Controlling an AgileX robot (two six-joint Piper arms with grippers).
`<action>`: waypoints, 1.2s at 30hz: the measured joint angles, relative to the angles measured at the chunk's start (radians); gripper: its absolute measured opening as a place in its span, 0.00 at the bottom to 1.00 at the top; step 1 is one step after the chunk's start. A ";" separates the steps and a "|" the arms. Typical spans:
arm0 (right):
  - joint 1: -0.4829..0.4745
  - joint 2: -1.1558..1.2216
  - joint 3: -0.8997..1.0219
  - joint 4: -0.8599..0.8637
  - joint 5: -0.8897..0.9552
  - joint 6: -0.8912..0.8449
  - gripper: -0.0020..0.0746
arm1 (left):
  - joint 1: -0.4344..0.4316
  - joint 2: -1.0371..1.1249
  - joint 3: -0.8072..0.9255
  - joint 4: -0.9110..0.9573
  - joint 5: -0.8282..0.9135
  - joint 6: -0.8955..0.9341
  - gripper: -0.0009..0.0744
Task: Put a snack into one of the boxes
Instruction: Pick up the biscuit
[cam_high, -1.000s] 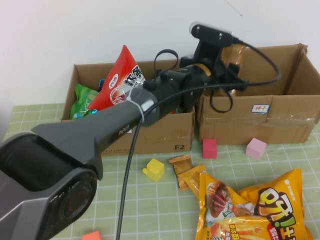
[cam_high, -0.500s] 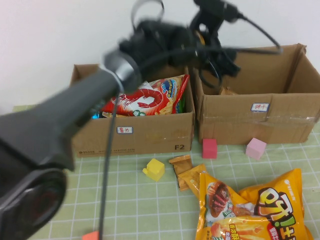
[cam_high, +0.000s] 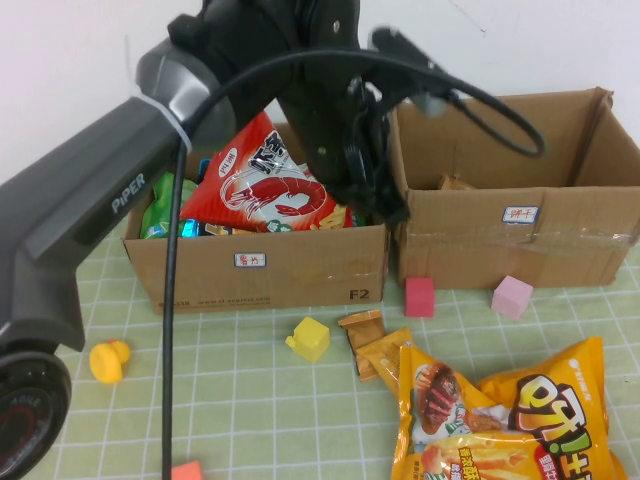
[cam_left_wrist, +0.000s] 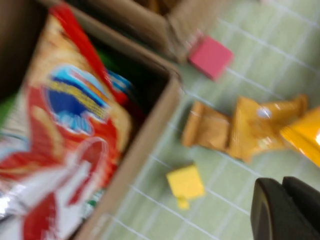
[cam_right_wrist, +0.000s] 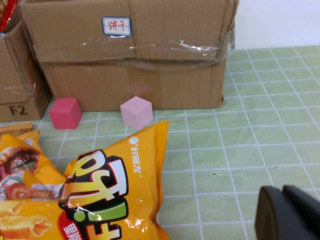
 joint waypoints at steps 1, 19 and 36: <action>0.000 0.000 0.000 0.000 0.000 0.000 0.02 | 0.000 0.000 0.014 -0.008 0.007 0.001 0.02; 0.000 0.000 0.000 0.000 0.000 0.000 0.02 | -0.058 0.036 0.426 -0.021 -0.220 -0.197 0.01; 0.000 0.000 0.000 0.000 0.000 0.000 0.02 | -0.056 0.210 0.433 -0.243 -0.383 -0.117 0.63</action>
